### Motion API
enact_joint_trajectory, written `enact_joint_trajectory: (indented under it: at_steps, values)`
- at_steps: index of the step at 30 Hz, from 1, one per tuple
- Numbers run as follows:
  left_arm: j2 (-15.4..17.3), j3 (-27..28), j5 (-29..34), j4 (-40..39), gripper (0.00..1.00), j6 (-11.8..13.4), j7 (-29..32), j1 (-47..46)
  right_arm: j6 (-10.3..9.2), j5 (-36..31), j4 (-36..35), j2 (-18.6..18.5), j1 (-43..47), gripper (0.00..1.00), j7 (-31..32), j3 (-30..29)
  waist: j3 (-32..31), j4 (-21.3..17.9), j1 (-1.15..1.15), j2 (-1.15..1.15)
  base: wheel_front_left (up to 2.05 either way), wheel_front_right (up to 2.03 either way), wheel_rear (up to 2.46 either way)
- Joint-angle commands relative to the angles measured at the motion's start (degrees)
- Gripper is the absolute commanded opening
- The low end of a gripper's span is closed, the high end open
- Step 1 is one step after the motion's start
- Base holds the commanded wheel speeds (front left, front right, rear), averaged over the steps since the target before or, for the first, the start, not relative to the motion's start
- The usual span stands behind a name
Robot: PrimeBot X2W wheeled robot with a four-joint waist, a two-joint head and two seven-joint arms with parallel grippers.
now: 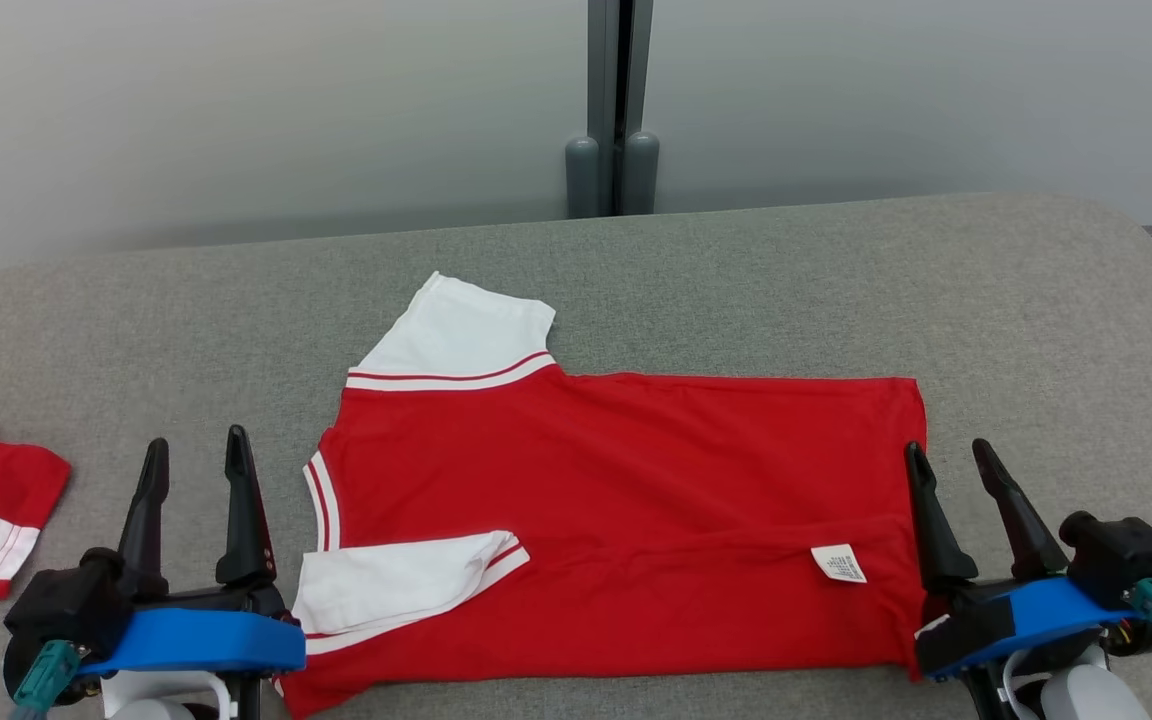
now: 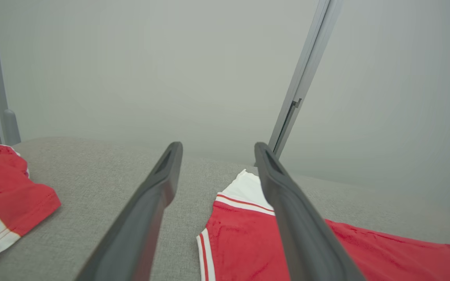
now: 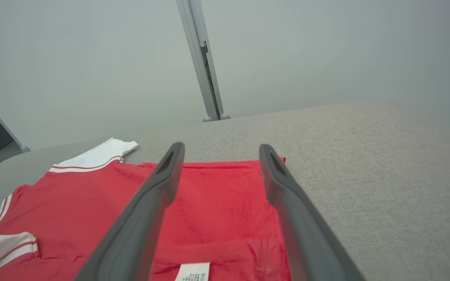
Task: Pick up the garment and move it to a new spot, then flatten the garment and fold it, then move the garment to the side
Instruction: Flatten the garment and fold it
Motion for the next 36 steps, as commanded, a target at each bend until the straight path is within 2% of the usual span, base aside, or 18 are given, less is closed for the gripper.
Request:
enact_joint_trajectory:
  at_steps: [1, 4, 8, 15, 25, 36]
  values:
    - [-0.2, 0.4, 0.7, -0.3, 1.0, -0.2, -0.2, -0.6, 0.01, -0.5, -0.3, 0.4, -0.5, 1.0, -0.3, 0.1, 0.1, 0.0, -0.01, 0.0, 0.0, 0.0, 0.0]
    - [-1.3, 2.7, 3.9, -0.6, 1.0, -0.8, -0.3, -1.1, 0.01, -2.3, -1.0, 1.0, -1.6, 1.0, -1.1, 0.3, 0.3, -0.2, -0.01, 0.0, 0.0, 0.0, 0.0]
    - [-1.2, 3.6, 8.7, 0.7, 1.0, -2.0, -0.3, -1.2, 0.01, -4.6, -3.8, 2.2, -1.8, 1.0, -1.3, -0.5, 0.5, -0.2, -0.01, 0.0, 0.0, 0.0, 0.0]
    - [-1.7, 4.7, 13.7, 3.8, 1.0, -3.1, -0.3, -0.3, 0.01, -8.4, -6.0, 3.7, 2.6, 1.0, -1.4, -3.2, 0.1, 0.4, -0.01, 0.0, 0.0, 0.0, 0.0]
    - [-2.4, 6.3, 17.6, 6.5, 1.0, -3.7, -0.3, 0.6, 0.01, -10.0, -4.2, 4.2, 4.6, 1.0, -1.4, -3.5, -1.1, 0.7, -0.01, 0.0, 0.0, 0.0, 0.0]
    - [-3.4, 7.3, 19.1, 7.4, 1.0, -4.1, -0.3, 1.9, 0.01, -9.9, -2.3, 4.3, 5.5, 1.0, -1.4, -2.9, -2.7, 0.5, -0.01, 0.0, 0.0, 0.0, 0.0]
